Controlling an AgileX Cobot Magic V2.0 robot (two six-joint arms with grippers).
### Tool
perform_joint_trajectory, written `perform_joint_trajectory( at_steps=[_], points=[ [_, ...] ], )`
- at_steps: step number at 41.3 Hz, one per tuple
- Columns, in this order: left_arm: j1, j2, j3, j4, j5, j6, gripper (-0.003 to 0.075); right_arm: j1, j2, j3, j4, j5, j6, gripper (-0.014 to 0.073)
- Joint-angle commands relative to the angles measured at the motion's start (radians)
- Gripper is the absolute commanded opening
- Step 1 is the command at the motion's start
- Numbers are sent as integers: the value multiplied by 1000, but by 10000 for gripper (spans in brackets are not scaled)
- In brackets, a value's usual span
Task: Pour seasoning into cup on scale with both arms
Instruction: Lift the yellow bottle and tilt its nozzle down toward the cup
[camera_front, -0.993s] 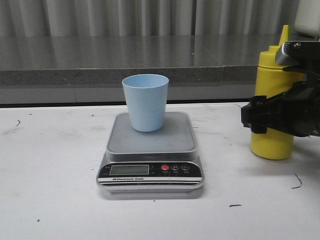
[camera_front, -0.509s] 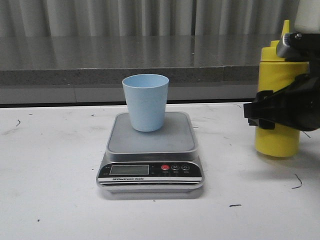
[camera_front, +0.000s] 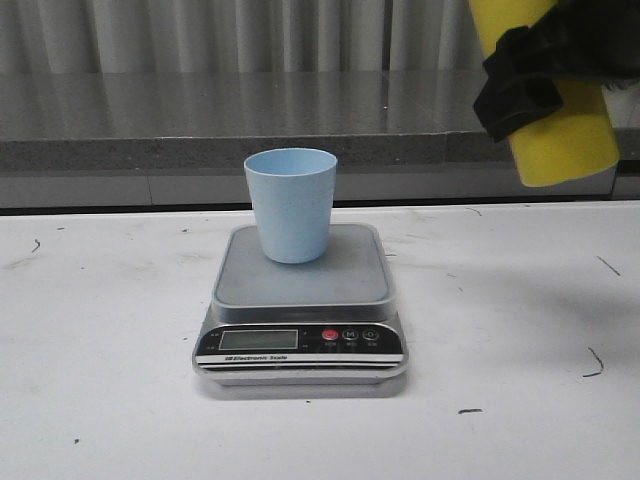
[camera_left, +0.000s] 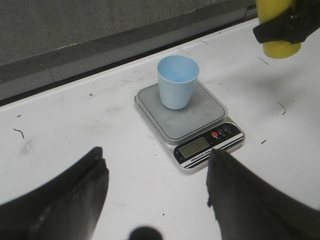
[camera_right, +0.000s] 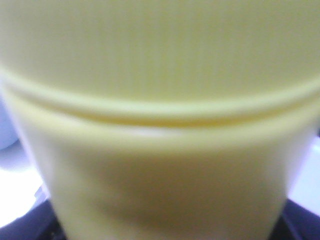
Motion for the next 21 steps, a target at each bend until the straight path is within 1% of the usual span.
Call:
perform_joint_trajectory(
  at_steps=[1,5,8,16,21],
  points=[
    [3,5,-25,-10,-78,-14,428,5,-17,-152,-100,129,-20,314],
    [3,5,-25,-10,-78,-14,428,35,15,-236,-188,250,-20,314],
    [3,5,-25,-10,-78,-14,428,69,39,-274,-253,305,-20,314],
    [3,5,-25,-10,-78,-14,428,181,121,-346,-427,401,-19,314],
    [3,5,-25,-10,-78,-14,428,245,177,-392,-545,486,-18,314]
  ],
)
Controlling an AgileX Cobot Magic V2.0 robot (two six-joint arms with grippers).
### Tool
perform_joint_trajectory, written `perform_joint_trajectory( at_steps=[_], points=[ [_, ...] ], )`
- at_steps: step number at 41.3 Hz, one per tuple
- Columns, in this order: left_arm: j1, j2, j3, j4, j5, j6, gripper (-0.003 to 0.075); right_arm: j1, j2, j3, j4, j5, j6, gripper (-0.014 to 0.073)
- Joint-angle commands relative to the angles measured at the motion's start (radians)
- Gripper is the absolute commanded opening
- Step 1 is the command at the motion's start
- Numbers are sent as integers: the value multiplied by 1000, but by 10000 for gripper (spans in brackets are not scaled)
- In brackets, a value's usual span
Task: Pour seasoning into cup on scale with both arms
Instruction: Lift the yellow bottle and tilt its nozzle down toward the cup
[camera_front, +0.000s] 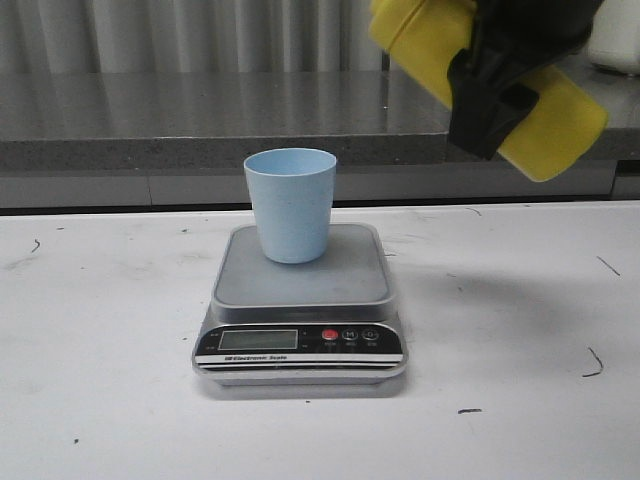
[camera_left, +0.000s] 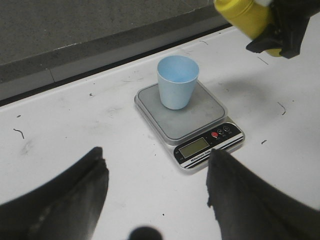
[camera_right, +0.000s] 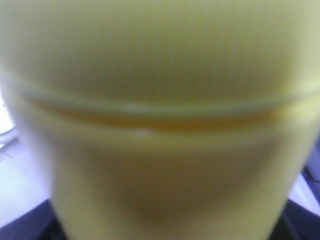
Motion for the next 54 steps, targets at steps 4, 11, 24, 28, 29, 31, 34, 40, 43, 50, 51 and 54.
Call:
perform_joint_trajectory(
  at_steps=[4,11,24,28,29,31,34,40,43,50,51,54],
  points=[
    [3,5,-25,-10,-78,-14,428,77,38,-104,-250,91,-11,314],
    [3,5,-25,-10,-78,-14,428,128,100,-113,-509,140,-11,314],
    [3,5,-25,-10,-78,-14,428,138,141,-113,-801,146,-12,314],
    [3,5,-25,-10,-78,-14,428,138,141,-113,-880,119,-12,314],
    [3,5,-25,-10,-78,-14,428,138,141,-113,-904,114,-12,314],
    [3,5,-25,-10,-78,-14,428,138,141,-113,-941,102,-12,314],
    [3,5,-25,-10,-78,-14,428,138,141,-113,-1003,93,-12,314],
    [3,5,-25,-10,-78,-14,428,138,141,-113,-1081,90,-12,314],
    [3,5,-25,-10,-78,-14,428,138,141,-113,-1085,84,-12,314],
    [3,5,-25,-10,-78,-14,428,138,141,-113,-1079,75,-12,314],
    [3,5,-25,-10,-78,-14,428,138,141,-113,-1079,74,-12,314],
    [3,5,-25,-10,-78,-14,428,138,141,-113,-1078,73,-10,314]
  ],
)
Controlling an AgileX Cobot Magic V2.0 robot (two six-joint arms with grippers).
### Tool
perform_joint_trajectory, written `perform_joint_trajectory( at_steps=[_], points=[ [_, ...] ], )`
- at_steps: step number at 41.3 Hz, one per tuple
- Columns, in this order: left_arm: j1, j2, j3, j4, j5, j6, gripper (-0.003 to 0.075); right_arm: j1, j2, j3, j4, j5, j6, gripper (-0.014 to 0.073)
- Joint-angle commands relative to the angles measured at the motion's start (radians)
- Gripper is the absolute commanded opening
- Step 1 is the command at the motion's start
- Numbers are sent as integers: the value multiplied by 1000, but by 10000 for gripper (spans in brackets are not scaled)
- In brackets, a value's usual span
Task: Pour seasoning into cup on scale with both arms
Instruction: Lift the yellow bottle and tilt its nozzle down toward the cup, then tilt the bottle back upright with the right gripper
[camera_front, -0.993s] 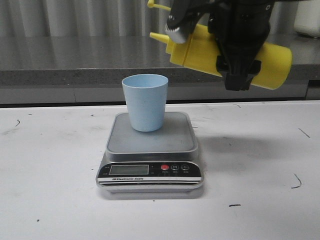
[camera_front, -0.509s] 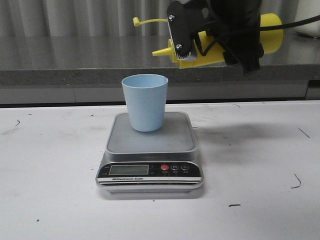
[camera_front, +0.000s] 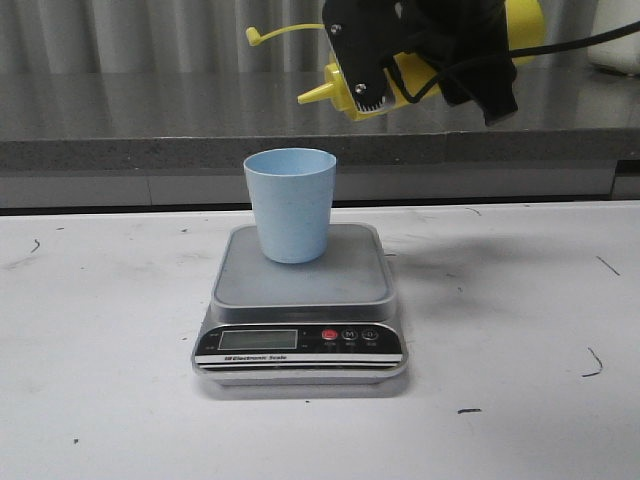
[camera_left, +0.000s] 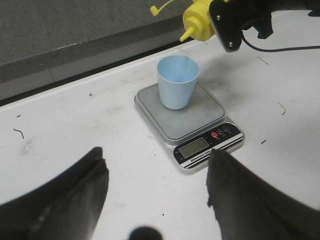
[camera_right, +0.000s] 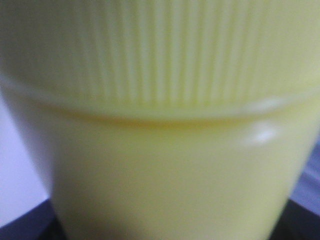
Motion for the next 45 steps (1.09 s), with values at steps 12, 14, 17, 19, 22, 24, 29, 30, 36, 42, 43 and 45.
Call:
perform_joint_trajectory(
  at_steps=[12,14,17,19,22,24,29,30,36,42,43,45],
  points=[
    [3,5,-25,-10,-78,-14,428,2,-55,-41,68,9,163,314],
    [3,5,-25,-10,-78,-14,428,2,-55,-41,114,9,216,314],
    [3,5,-25,-10,-78,-14,428,1,-55,-41,176,11,282,314],
    [3,5,-25,-10,-78,-14,428,1,-55,-41,207,19,322,314],
    [3,5,-25,-10,-78,-14,428,1,-56,-41,243,40,396,314],
    [3,5,-25,-10,-78,-14,428,0,-62,-41,256,62,448,314],
    [3,5,-25,-10,-78,-14,428,-11,-95,-39,306,119,573,314],
    [3,5,-25,-10,-78,-14,428,-12,-105,-38,319,123,594,314],
    [3,5,-25,-10,-78,-14,428,-37,-186,-2,411,94,682,314],
    [3,5,-25,-10,-78,-14,428,-59,-299,112,438,-38,778,314],
    [3,5,-25,-10,-78,-14,428,-67,-316,141,438,-72,790,314],
    [3,5,-25,-10,-78,-14,428,-82,-353,184,438,-123,815,314]
  ],
)
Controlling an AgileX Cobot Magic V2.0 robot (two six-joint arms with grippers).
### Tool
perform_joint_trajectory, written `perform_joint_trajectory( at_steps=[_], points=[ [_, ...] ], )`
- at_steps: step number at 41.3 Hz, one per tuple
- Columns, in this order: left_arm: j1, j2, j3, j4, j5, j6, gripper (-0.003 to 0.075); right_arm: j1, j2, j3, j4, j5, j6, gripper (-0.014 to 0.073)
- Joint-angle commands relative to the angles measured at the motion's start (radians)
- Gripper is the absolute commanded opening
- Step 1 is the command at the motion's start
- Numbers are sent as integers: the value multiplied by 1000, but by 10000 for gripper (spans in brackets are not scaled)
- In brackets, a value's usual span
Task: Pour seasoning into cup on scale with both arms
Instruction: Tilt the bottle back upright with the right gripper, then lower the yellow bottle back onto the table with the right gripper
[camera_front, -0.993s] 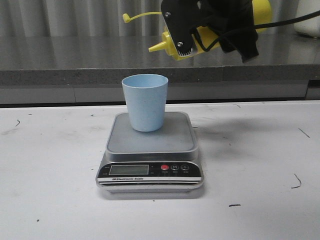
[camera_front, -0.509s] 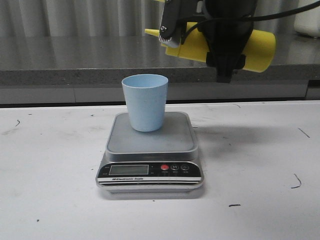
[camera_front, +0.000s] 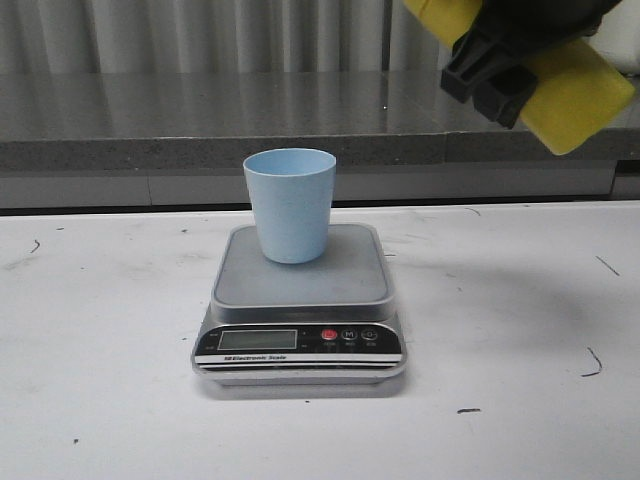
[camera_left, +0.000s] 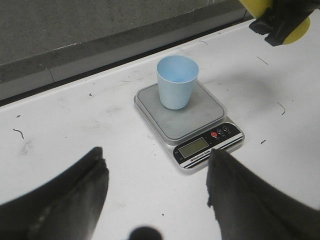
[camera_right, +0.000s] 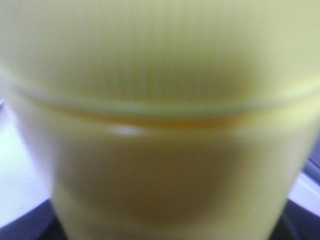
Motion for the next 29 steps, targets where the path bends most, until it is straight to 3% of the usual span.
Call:
perform_joint_trajectory(
  at_steps=[1,8,17,23,29],
  points=[
    [3,5,-25,-10,-78,-14,428,-36,-120,68,-53,-151,63,314],
    [3,5,-25,-10,-78,-14,428,-147,-223,231,-46,-349,126,314],
    [3,5,-25,-10,-78,-14,428,-373,-274,420,-18,-747,245,314],
    [3,5,-25,-10,-78,-14,428,-481,-267,535,-27,-1070,233,314],
    [3,5,-25,-10,-78,-14,428,-549,-211,581,-20,-1243,164,314]
  ],
)
